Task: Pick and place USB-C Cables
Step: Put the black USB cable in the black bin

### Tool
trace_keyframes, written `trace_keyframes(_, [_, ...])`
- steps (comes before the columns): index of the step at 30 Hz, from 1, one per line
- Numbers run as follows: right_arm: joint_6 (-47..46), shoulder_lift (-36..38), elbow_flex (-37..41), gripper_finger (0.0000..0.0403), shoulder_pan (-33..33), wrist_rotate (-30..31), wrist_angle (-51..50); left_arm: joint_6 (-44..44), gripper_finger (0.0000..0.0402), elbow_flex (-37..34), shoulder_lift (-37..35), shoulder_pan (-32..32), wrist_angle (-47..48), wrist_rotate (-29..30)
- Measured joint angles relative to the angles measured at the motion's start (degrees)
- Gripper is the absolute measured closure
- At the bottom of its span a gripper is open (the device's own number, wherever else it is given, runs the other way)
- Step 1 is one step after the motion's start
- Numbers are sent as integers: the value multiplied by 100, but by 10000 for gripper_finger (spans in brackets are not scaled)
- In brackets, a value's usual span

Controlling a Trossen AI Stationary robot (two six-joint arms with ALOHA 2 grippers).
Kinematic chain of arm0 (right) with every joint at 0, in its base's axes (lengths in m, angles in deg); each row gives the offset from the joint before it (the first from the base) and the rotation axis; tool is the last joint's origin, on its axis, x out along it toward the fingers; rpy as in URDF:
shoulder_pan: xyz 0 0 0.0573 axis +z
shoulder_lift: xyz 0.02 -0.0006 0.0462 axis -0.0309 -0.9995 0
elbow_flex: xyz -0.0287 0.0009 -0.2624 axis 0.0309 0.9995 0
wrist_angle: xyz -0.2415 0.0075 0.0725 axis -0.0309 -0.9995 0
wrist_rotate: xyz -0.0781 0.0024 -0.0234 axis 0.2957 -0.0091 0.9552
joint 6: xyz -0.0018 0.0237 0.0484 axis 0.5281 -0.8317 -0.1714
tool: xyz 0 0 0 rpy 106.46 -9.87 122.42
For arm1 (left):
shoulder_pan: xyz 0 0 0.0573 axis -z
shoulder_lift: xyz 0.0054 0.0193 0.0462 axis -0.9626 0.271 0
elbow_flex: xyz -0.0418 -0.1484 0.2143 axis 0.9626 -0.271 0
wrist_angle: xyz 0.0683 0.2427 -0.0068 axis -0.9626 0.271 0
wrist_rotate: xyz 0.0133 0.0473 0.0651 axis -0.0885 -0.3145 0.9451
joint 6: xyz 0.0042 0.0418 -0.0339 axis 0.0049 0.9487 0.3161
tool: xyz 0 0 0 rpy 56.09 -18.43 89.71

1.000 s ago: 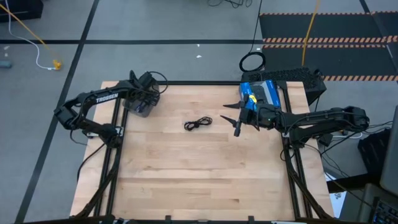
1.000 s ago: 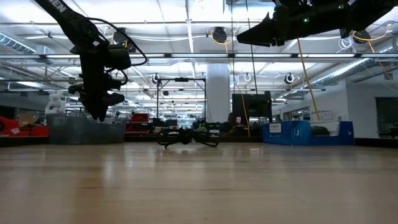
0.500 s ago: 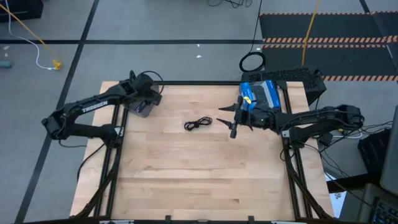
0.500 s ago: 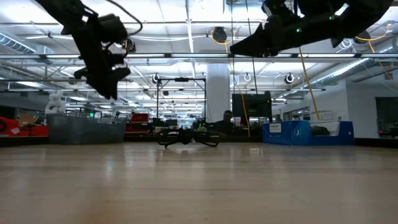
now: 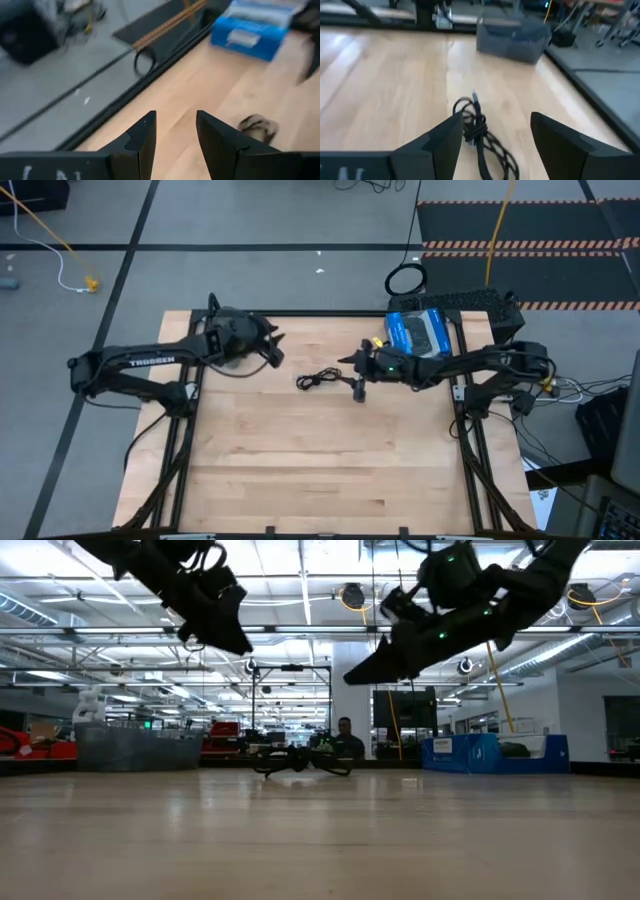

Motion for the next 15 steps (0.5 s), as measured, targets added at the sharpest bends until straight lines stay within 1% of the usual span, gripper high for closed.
trace_keyframes(2, [-19,-249,-163,169,0,-156,-107,92,259,2,61,180,-181,3])
trace_keyframes(7, [4,-793,-530,170,-2,-372,-422,203,258,0,217,596,-179,-21])
trace_keyframes(11, [3,-1234,-847,171,-31,-407,-710,365,257,4,407,899,-263,-351])
trace_keyframes(15, [49,-1680,-1168,171,-31,-400,-1132,366,235,2,656,1091,-394,-405])
